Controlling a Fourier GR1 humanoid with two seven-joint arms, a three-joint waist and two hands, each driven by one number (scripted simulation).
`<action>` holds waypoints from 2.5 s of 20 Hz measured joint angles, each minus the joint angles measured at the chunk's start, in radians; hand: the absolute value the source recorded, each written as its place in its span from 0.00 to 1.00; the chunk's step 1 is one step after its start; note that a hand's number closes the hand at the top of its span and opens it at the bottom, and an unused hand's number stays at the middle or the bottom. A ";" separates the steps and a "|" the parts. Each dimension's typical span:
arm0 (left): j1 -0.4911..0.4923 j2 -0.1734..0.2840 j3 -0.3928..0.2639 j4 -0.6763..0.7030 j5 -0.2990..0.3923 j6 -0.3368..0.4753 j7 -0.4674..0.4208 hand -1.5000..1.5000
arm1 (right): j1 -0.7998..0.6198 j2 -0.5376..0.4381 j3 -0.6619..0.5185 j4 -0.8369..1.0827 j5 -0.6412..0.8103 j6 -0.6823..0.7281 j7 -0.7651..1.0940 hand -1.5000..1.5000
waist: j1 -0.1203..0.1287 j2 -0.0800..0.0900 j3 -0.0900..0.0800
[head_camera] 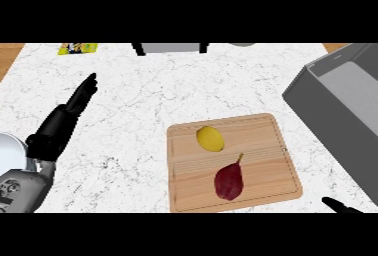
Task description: Pick the pear from the cutting board and place it in the cardboard box
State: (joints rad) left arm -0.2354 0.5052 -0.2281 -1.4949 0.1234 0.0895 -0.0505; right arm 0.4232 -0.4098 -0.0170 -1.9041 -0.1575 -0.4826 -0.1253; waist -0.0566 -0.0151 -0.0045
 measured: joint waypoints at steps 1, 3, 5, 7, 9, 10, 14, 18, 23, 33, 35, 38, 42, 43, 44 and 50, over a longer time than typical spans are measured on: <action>0.012 -0.005 -0.008 -0.016 -0.001 -0.005 -0.008 0.50 | 0.035 0.001 0.015 -0.015 0.039 -0.011 -0.020 0.00 | 0.009 0.002 0.001; 0.021 -0.003 -0.007 -0.022 0.003 -0.026 -0.029 0.50 | 0.095 -0.011 0.052 -0.063 0.119 -0.027 -0.039 0.00 | 0.020 0.006 0.001; 0.023 -0.004 -0.011 -0.038 -0.003 -0.033 -0.029 0.50 | 0.150 -0.038 0.082 -0.135 0.201 -0.042 -0.011 0.00 | 0.029 0.009 0.002; 0.005 -0.005 -0.002 -0.024 -0.003 -0.045 -0.029 0.50 | 0.197 -0.075 0.101 -0.199 0.261 -0.032 0.035 0.00 | 0.033 0.011 0.002; 0.012 0.002 0.002 -0.032 0.002 -0.062 -0.039 0.50 | 0.226 -0.125 0.118 -0.237 0.321 -0.007 0.105 0.00 | 0.043 0.014 0.001; 0.010 0.000 0.002 -0.034 0.001 -0.065 -0.040 0.50 | 0.232 -0.156 0.121 -0.255 0.346 0.013 0.150 0.00 | 0.048 0.015 0.001; -0.010 -0.007 0.004 -0.025 -0.001 -0.078 -0.039 0.50 | 0.241 -0.258 0.174 -0.350 0.451 0.107 0.340 0.00 | 0.061 0.020 0.000; -0.011 -0.024 -0.006 -0.023 -0.013 -0.081 -0.043 0.50 | 0.167 -0.324 0.236 -0.445 0.525 0.214 0.575 0.00 | 0.078 0.023 0.000; -0.027 -0.039 -0.010 -0.004 -0.027 -0.091 -0.052 0.50 | -0.017 -0.353 0.331 -0.455 0.538 0.337 0.871 0.00 | 0.088 0.025 0.000; -0.021 -0.055 0.017 -0.004 -0.041 -0.113 -0.048 0.50 | -0.434 -0.152 0.556 -0.360 0.598 0.502 1.244 0.00 | 0.083 0.019 0.002; -0.025 -0.063 0.022 -0.004 -0.050 -0.109 -0.040 0.50 | -0.479 -0.101 0.586 -0.321 0.619 0.515 1.263 0.00 | 0.077 0.018 0.002; -0.005 -0.068 0.027 -0.011 -0.057 -0.112 -0.045 0.50 | -0.518 -0.063 0.597 -0.278 0.640 0.536 1.281 0.00 | 0.071 0.016 0.003; 0.004 -0.074 0.038 -0.017 -0.064 -0.119 -0.050 0.50 | -0.537 -0.005 0.625 -0.195 0.711 0.543 1.274 0.00 | 0.066 0.015 0.003; 0.008 -0.078 0.040 -0.024 -0.066 -0.119 -0.041 0.50 | -0.545 0.004 0.615 -0.172 0.715 0.547 1.267 0.00 | 0.065 0.015 0.003; 0.012 -0.079 0.044 -0.025 -0.071 -0.119 -0.042 0.50 | -0.547 0.024 0.628 -0.166 0.737 0.549 1.272 0.00 | 0.064 0.015 0.004; -0.002 -0.083 0.072 -0.014 -0.076 -0.145 -0.040 0.50 | -0.545 0.083 0.627 -0.097 0.785 0.579 1.262 0.00 | 0.058 0.015 0.004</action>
State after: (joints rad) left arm -0.2377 0.4223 -0.1562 -1.5084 0.0471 -0.0550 -0.0907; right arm -0.1215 -0.3265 0.6105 -2.0014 0.6279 0.0961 1.1363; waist 0.0016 -0.0004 -0.0007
